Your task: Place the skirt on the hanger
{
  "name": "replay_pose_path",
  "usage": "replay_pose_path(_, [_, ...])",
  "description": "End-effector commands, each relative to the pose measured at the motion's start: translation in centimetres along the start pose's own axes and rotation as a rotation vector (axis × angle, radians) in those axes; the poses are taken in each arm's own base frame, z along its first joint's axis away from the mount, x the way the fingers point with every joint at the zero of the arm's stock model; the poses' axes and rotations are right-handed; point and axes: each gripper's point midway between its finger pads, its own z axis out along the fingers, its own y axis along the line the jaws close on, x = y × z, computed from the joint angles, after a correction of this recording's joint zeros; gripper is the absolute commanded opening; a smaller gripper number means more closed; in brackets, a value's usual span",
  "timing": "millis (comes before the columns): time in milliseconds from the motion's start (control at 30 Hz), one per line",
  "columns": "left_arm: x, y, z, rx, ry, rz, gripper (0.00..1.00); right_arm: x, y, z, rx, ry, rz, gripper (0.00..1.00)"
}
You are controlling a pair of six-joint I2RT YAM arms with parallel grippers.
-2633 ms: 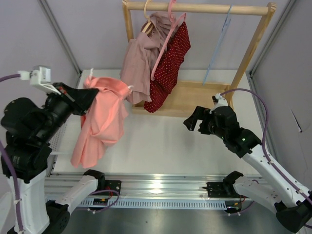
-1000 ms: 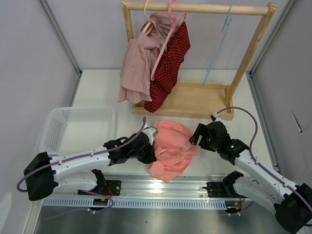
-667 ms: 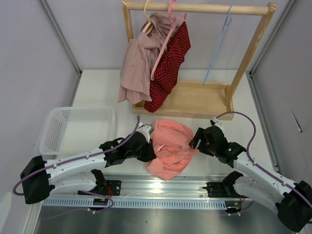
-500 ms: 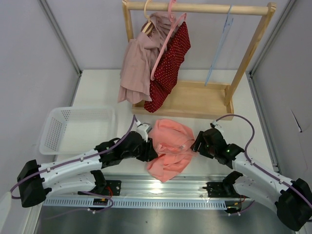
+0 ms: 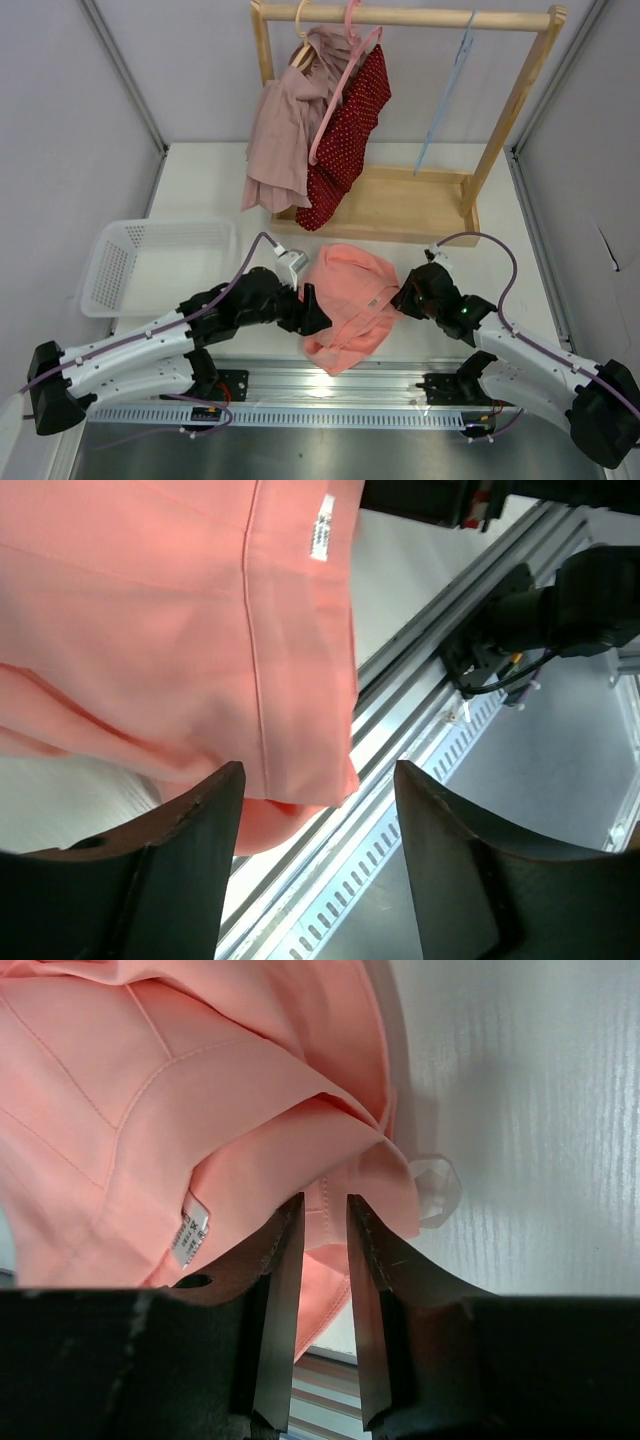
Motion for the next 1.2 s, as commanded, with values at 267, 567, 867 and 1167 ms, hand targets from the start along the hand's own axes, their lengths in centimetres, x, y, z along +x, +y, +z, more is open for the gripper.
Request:
replay_pose_path(267, [0.7,-0.8,0.6,-0.118,0.071,0.036,0.7,-0.6,1.8,0.3,-0.034,-0.042,-0.001,0.26])
replay_pose_path(567, [1.5,-0.6,1.7,-0.376,0.081,0.156,0.69,-0.6,1.6,0.2,-0.023,-0.043,-0.009,0.25])
replay_pose_path(867, [1.4,0.5,1.9,-0.575,0.069,0.234,0.58,-0.8,1.6,-0.1,-0.03,-0.051,-0.01,0.25])
replay_pose_path(1167, [2.7,1.1,2.5,-0.573,0.114,0.254,0.37,-1.1,1.6,-0.5,-0.027,-0.059,-0.021,0.25])
